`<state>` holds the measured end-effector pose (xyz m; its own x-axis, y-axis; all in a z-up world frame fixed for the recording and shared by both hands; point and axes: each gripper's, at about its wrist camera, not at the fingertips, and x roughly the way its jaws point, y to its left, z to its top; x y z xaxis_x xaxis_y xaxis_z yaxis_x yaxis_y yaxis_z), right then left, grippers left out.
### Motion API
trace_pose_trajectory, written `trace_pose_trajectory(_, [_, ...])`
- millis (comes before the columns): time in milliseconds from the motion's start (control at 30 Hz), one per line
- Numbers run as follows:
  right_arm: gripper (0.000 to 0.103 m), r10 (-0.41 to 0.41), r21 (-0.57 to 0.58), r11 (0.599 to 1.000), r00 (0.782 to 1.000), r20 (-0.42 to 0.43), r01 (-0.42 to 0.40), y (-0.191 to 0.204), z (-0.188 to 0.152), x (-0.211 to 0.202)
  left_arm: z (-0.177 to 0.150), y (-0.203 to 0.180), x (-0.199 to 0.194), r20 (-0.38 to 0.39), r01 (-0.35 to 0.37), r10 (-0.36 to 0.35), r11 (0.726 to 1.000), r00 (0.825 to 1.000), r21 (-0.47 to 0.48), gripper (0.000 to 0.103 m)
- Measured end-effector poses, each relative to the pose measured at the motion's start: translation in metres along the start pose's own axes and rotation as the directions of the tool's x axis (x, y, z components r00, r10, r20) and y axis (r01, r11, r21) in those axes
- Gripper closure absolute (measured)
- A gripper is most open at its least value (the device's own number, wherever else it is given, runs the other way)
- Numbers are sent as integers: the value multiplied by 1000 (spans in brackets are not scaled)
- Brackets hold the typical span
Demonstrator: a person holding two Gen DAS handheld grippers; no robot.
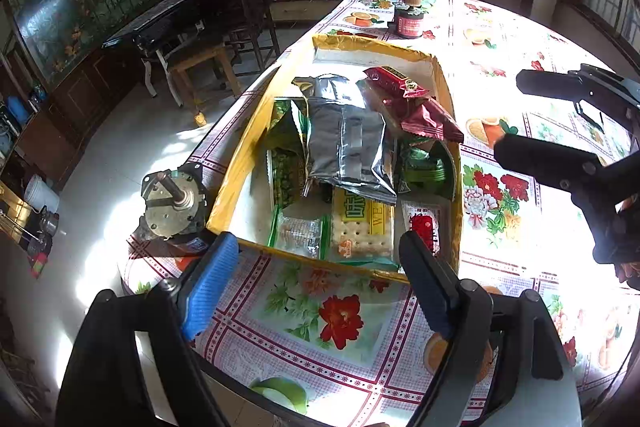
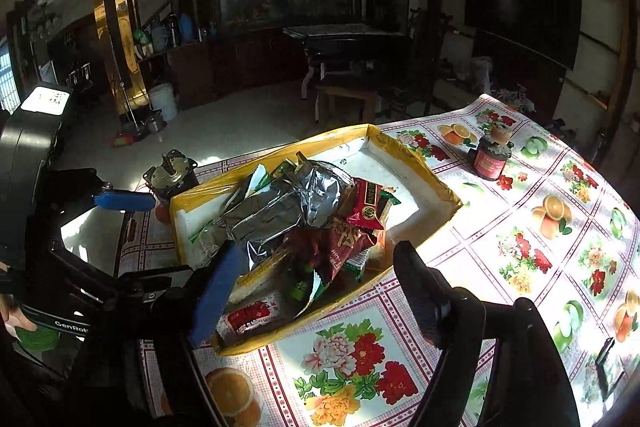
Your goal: Organize snacks
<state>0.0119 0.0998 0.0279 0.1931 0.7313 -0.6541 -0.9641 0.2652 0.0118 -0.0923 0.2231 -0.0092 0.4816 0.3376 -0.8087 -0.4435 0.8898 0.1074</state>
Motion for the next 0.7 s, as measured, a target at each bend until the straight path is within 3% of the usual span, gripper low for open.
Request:
trace_pose_trajectory(333, [24,49,-105,993,994,-97,-59,21,-42,5,-24,1,-14,-5,-38,38,999,999,-16,17])
trace_pose_trajectory(700, [24,66,-144,987,997,-39,-71,32,-46,2,-41,-6,-29,0,-19,19,1000,1000,2,17])
